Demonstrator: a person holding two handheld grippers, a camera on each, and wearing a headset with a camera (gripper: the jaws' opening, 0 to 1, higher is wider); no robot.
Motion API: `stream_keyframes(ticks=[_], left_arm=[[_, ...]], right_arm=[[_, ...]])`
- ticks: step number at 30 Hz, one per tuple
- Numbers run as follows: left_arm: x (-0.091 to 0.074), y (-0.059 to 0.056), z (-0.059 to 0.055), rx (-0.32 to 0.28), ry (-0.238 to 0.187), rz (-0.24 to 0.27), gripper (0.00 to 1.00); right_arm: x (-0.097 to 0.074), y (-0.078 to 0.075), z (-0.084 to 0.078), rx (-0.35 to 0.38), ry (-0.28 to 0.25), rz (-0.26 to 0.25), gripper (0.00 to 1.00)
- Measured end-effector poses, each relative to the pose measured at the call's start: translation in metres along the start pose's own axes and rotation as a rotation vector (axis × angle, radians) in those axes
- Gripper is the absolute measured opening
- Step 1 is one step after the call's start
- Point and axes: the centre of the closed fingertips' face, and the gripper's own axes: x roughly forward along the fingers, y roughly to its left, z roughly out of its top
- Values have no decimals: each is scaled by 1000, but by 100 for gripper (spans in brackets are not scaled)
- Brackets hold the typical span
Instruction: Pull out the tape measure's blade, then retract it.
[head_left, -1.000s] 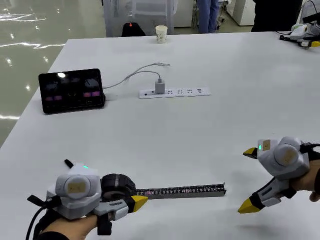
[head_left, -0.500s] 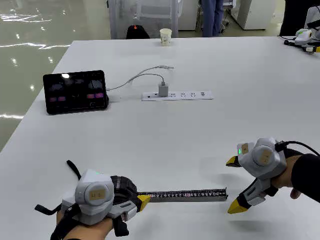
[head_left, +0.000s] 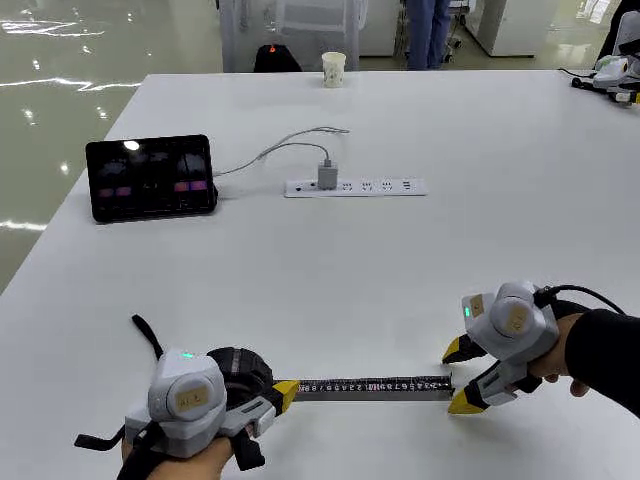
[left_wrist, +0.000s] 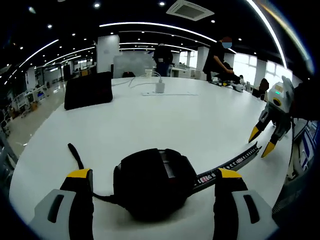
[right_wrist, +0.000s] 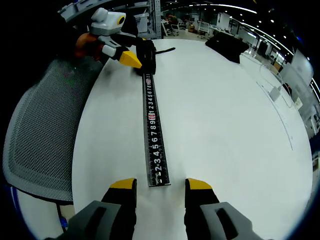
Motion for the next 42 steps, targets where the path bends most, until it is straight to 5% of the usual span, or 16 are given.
stream_keyframes(ticks=[10,23,28,42], left_arm=[[5,-3,2,21,-34,4,96],[7,0,3,0,-34,1,71],[8,-2,0,-36,-7,-3,65],[7,2,-4,-18,72,1,62]], right_arm=[[1,1,0,-52,3,-16,13],[2,1,0,-41,45,-7,12],[2,0,0,-17,36,-16,11],[6,0,2,-14,33,-17,11]])
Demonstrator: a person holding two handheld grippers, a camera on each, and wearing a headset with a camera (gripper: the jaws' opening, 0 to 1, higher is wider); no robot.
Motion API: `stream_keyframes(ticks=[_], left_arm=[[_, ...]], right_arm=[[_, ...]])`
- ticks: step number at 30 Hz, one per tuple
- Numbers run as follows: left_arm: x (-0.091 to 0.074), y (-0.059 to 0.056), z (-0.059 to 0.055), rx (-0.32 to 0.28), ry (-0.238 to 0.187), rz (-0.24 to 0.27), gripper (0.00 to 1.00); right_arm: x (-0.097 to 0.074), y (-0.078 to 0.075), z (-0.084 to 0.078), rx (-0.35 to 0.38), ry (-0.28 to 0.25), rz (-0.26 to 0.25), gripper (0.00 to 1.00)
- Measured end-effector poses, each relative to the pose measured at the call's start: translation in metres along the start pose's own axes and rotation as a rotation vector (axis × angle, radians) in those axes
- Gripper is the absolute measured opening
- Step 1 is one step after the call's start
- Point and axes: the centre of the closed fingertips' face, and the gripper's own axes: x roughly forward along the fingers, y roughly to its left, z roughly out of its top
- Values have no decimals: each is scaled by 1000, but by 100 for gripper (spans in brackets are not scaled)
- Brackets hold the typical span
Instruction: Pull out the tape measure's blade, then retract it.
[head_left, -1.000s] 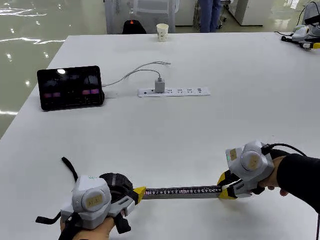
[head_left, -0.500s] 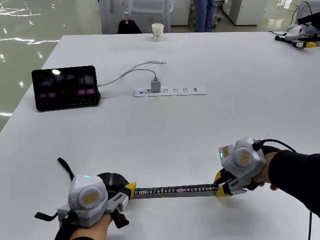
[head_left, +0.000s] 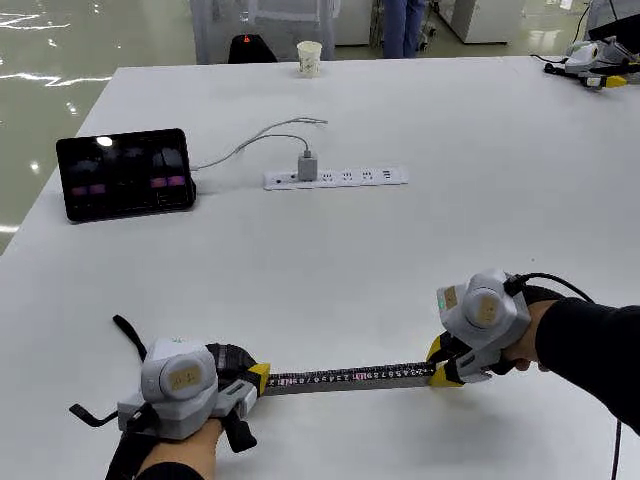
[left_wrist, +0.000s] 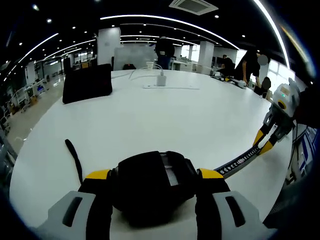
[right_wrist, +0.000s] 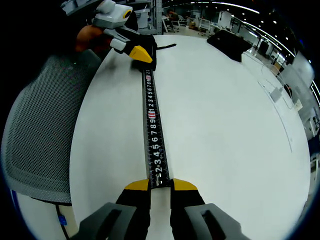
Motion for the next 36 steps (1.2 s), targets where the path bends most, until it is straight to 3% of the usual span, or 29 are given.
stream_keyframes(ticks=[13,36], left_arm=[[0,0,-1,9,11,-6,61],[0,-1,-1,7,14,-20,62]], right_arm=[[2,-1,4,30,-2,21,11],[6,0,13,-6,32,5,11]])
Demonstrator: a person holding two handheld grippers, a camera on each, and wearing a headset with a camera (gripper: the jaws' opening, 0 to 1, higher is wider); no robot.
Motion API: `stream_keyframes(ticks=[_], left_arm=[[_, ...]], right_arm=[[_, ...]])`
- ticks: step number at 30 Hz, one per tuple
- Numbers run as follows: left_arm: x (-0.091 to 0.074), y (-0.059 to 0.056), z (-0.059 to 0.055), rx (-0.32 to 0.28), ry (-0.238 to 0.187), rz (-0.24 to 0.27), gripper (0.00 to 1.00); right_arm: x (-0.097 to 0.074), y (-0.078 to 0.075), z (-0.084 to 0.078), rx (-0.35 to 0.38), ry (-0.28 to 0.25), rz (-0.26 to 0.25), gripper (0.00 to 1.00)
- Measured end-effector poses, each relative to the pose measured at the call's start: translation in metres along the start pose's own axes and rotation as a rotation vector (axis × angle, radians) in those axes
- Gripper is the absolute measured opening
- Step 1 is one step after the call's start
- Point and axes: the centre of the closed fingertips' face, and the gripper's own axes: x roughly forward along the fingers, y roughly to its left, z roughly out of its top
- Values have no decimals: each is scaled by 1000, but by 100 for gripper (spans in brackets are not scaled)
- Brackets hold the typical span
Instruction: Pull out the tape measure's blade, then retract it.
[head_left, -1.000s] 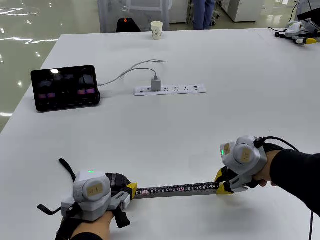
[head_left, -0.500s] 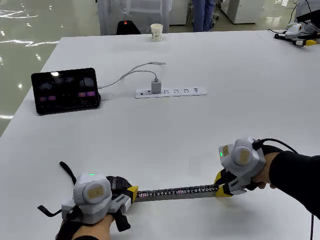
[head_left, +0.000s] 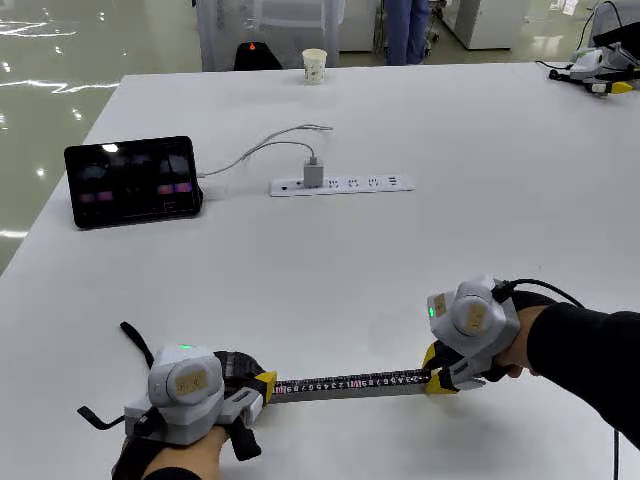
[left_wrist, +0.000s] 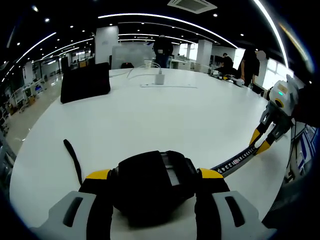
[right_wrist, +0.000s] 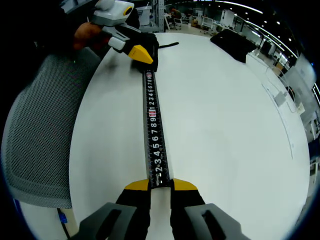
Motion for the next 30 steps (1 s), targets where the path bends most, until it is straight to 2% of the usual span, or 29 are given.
stream_keyframes(ticks=[5,8,14,19,30], left_arm=[[0,0,0,1,-2,-2,62],[0,0,0,1,-2,-3,62],[1,0,0,-1,2,-4,62],[1,0,-1,3,3,-7,62],[1,0,0,6,3,-9,62]], right_arm=[[1,0,2,25,2,8,11],[3,0,4,-15,1,11,11],[4,0,8,25,-18,15,11],[9,-1,19,-4,-5,18,11],[11,-2,25,-4,-4,21,11]])
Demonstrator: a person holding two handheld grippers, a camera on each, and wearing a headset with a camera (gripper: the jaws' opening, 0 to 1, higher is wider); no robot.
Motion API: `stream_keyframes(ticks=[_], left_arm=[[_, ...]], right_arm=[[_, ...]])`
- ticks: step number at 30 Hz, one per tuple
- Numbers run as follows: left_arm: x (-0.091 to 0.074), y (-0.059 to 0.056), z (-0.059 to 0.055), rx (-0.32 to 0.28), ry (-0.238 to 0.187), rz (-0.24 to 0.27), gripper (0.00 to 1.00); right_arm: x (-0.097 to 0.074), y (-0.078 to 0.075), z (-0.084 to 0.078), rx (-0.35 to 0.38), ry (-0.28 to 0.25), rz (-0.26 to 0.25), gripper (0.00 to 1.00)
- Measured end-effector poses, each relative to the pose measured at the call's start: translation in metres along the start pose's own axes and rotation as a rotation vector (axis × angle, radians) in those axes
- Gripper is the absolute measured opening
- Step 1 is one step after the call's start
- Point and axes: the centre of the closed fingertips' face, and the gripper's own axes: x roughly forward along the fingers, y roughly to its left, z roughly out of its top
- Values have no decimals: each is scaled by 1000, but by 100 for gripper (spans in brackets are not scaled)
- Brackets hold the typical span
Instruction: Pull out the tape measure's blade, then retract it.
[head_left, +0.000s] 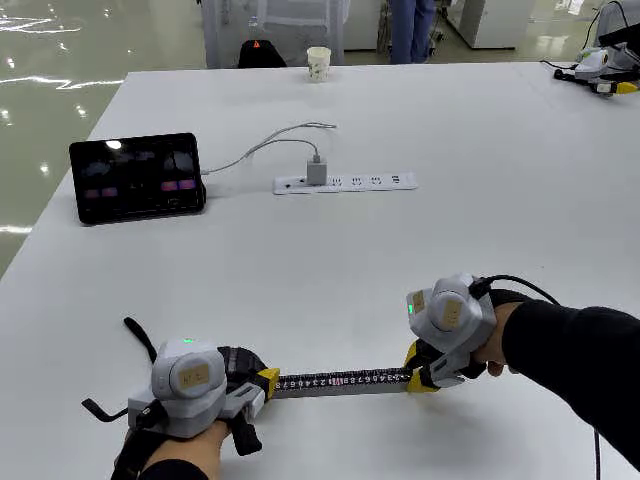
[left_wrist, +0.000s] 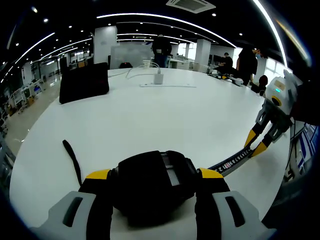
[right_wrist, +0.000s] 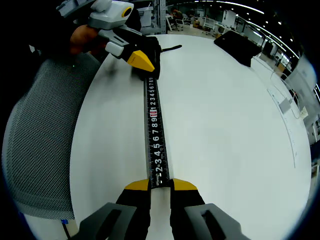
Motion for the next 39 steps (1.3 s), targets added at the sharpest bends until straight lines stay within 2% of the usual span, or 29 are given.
stream_keyframes(ticks=[39], left_arm=[[1,-1,1,6,6,-5,62]], right_arm=[[7,0,14,8,-7,-5,11]])
